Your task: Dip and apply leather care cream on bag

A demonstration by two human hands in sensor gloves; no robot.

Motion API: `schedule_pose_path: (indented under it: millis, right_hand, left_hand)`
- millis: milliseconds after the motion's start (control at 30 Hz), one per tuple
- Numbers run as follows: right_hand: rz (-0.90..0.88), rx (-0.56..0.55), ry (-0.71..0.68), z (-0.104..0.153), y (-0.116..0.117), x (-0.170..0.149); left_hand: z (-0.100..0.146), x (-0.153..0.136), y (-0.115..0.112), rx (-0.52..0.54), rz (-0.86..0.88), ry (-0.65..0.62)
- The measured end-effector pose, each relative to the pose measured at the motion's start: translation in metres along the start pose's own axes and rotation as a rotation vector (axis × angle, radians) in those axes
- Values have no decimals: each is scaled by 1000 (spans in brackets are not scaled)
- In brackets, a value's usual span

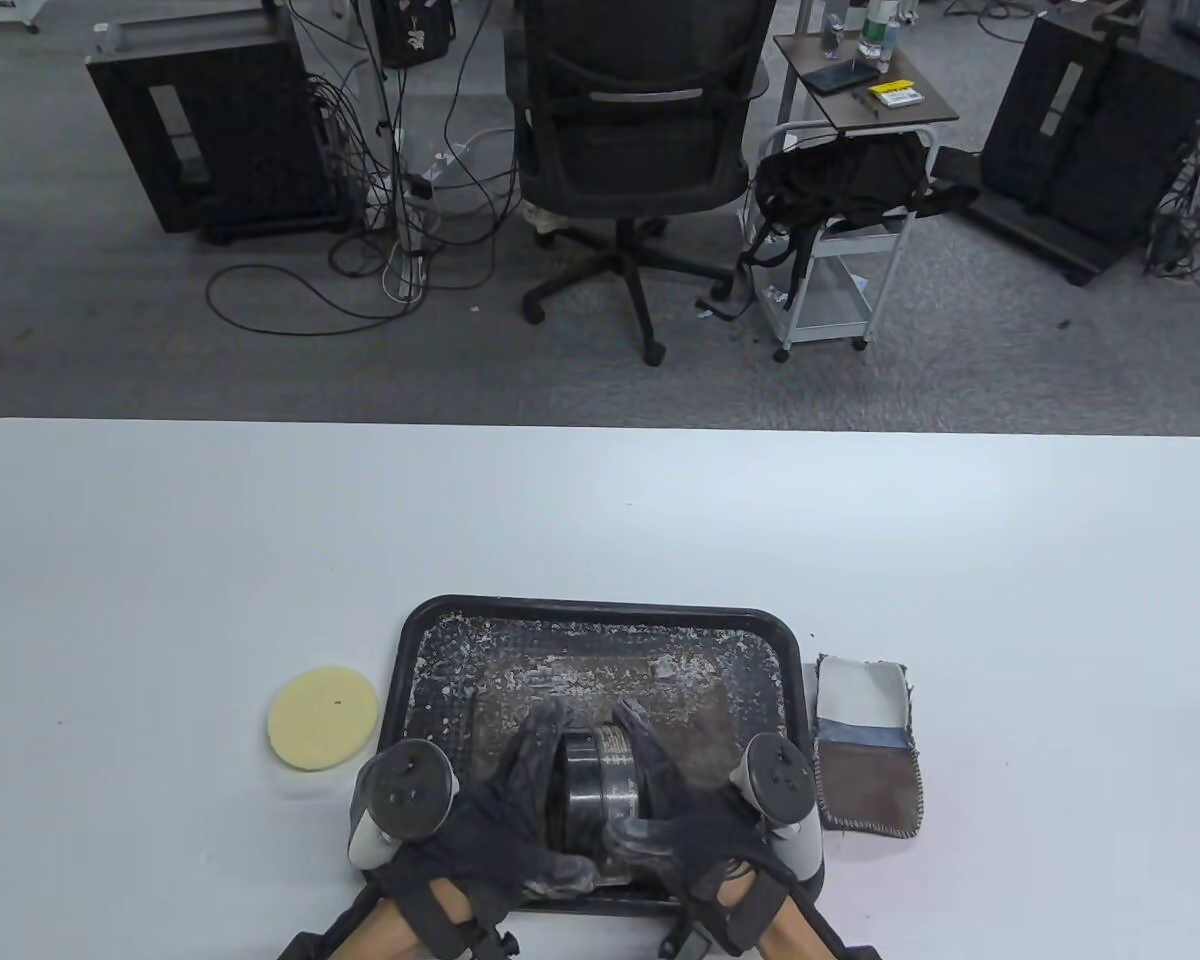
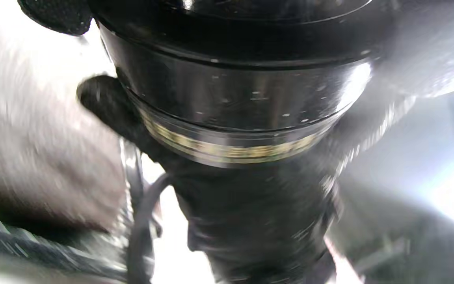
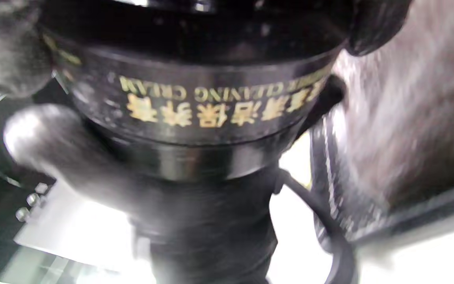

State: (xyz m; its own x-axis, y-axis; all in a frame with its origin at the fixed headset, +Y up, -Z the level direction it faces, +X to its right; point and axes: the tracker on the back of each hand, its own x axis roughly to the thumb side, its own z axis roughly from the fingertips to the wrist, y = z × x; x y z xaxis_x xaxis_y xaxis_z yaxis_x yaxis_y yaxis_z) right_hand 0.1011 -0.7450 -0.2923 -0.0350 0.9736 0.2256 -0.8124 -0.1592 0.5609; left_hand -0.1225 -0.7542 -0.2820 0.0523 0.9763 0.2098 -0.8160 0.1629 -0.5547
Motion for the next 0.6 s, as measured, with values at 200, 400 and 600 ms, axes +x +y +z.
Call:
schedule_pose_path:
  millis: [200,400,600]
  right_hand:
    - [318,-1,-121,3,4,16]
    - [347,16,-150,3,9,17]
    - [220,-20,-136,3,1,14]
  left_hand:
    - [10,-31,-13,-75,628,335]
    - [13,-33,-9,-134,669,377]
    - [13,-31,0,-129,691,357]
